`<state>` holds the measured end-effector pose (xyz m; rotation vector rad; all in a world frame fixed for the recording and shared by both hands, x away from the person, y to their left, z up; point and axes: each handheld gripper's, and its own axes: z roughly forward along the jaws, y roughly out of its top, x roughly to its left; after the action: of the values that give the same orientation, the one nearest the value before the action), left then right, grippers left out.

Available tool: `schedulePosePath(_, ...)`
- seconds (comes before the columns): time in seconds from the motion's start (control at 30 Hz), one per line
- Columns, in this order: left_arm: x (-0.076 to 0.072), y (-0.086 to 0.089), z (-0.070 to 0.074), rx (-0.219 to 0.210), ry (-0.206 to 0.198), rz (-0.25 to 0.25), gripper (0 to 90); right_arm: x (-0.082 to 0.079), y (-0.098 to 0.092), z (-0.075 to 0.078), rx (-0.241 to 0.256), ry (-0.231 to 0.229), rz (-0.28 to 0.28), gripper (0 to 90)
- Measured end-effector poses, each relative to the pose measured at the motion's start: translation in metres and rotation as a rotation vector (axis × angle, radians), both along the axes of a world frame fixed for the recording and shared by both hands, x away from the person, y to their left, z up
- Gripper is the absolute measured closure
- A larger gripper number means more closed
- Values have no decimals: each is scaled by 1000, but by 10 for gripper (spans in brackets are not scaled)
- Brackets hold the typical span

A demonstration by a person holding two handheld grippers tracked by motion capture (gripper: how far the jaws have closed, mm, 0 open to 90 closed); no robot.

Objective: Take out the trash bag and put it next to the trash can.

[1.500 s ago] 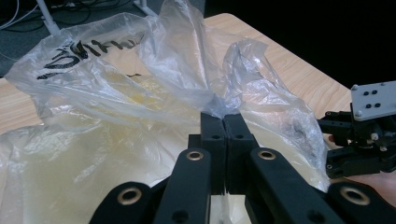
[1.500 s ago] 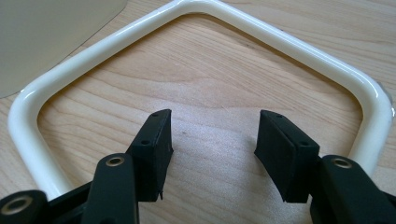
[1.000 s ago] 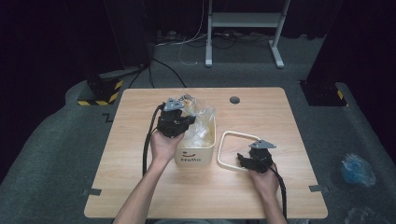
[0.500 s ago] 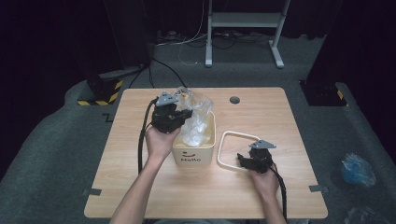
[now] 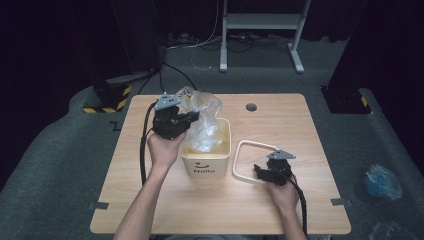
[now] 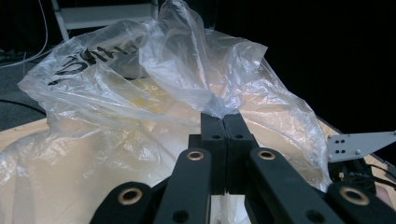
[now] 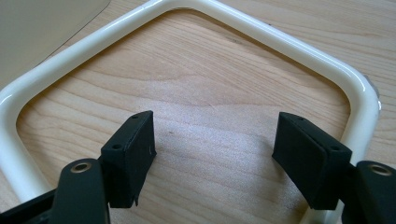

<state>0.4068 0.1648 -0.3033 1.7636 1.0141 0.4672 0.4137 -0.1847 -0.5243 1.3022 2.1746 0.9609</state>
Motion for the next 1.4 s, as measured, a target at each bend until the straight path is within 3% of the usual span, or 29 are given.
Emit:
schedulePosePath(0.4,-6,17,13,-46,-31,29,891,0,0,0,0,0,0,293)
schedulePosePath(0.53,-7,24,14,-72,-29,38,891,0,0,0,0,0,0,293)
schedulePosePath(1.4,-17,69,16,-124,-42,125,891,0,0,0,0,0,0,293)
